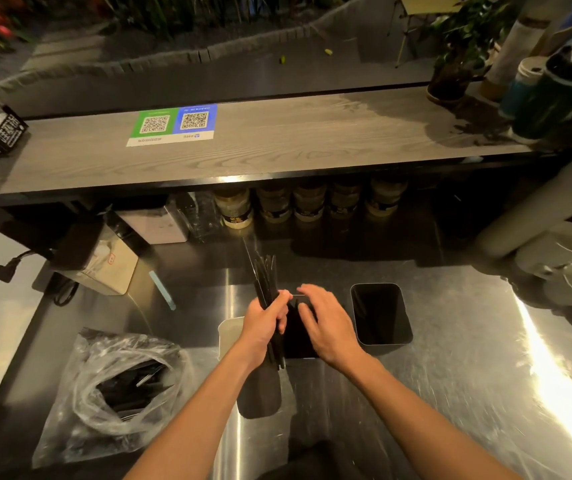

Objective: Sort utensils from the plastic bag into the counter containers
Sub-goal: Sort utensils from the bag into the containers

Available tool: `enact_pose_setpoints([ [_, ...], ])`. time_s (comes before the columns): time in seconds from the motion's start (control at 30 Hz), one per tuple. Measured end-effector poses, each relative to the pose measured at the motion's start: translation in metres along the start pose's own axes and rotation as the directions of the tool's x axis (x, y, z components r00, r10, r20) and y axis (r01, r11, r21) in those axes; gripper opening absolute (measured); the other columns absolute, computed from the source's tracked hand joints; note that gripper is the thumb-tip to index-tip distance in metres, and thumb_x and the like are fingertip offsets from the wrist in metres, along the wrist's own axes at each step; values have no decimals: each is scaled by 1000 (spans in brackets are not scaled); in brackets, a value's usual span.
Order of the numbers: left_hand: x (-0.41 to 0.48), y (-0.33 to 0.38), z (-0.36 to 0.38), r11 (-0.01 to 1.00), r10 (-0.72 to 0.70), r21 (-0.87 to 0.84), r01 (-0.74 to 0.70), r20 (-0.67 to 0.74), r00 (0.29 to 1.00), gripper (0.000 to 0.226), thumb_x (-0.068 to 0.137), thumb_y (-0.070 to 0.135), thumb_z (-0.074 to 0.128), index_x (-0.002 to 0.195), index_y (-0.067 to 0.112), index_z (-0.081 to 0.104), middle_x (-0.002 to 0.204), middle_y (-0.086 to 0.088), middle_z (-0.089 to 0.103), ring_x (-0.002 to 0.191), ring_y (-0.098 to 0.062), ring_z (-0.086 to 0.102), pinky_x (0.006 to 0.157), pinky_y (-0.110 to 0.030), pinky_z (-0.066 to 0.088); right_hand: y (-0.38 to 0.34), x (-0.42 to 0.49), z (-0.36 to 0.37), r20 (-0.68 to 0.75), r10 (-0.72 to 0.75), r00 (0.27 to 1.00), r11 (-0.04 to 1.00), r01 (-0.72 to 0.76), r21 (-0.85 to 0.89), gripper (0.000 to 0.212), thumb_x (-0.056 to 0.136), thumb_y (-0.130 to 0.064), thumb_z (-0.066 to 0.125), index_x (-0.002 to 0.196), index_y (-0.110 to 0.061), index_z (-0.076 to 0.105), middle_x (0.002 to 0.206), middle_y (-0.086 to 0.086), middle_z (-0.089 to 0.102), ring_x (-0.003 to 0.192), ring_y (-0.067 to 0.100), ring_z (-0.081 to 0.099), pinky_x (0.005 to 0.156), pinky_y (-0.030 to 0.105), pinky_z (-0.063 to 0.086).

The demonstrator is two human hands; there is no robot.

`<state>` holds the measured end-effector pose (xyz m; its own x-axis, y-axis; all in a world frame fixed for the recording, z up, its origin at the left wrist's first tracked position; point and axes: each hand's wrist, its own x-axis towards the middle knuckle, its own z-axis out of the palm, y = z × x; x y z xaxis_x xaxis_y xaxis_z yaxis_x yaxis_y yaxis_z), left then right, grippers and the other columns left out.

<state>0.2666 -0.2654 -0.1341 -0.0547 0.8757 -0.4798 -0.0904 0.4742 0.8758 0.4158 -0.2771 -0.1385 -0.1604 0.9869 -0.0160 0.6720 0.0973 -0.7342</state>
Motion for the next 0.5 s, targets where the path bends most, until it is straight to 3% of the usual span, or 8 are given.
enact_pose_setpoints([
  [0.07, -1, 2, 6, 1000, -29, 12, 28, 16, 999, 14, 96, 27, 67, 95, 14, 66, 66, -3, 61, 60, -15, 57, 61, -29, 49, -11, 5, -13, 25, 133, 991, 965, -135, 225, 40, 103, -40, 47, 141, -29, 48, 137, -17, 52, 126, 1, 48, 104, 26, 40],
  [0.17, -6, 8, 22, 998, -14, 62, 8, 104, 994, 10, 97, 15, 64, 104, 17, 71, 89, -16, 72, 76, -21, 66, 69, -35, 53, -22, 15, -32, 210, 197, 958, 719, -287, 633, 45, 95, -38, 66, 136, -26, 54, 127, -10, 65, 116, 1, 60, 100, 24, 47],
  [0.23, -9, 12, 36, 982, 24, 179, -58, 186, 982, 24, 95, 0, 60, 101, 21, 71, 84, -11, 72, 73, -19, 66, 67, -32, 53, -22, 20, -42, 269, 181, 946, 657, -320, 683, 38, 89, -30, 74, 122, -16, 63, 115, 3, 73, 107, 14, 69, 94, 33, 55],
  [0.33, -12, 18, 54, 960, 2, 267, -78, 273, 962, 28, 89, -11, 57, 103, 12, 65, 72, -13, 61, 57, -17, 55, 51, -26, 44, -20, 19, -60, 261, 183, 948, 666, -315, 676, 26, 91, -23, 72, 111, -7, 69, 109, 14, 73, 103, 23, 70, 83, 29, 58],
  [0.43, -11, 23, 69, 965, -21, 252, -75, 359, 933, 25, 88, -8, 64, 103, 11, 65, 66, -2, 64, 53, -11, 57, 49, -22, 45, -13, 13, -76, 249, 182, 951, 609, -308, 731, 17, 98, -20, 61, 108, -7, 68, 111, 14, 73, 106, 23, 69, 92, 35, 56],
  [0.5, -12, 27, 80, 972, -14, 218, -88, 424, 905, 29, 89, -5, 67, 107, 17, 65, 73, 5, 72, 65, -9, 67, 57, -22, 52, -5, 8, -83, 221, 194, 956, 583, -294, 758, 22, 102, -21, 54, 117, -5, 61, 110, 9, 75, 107, 20, 70, 98, 39, 54],
])
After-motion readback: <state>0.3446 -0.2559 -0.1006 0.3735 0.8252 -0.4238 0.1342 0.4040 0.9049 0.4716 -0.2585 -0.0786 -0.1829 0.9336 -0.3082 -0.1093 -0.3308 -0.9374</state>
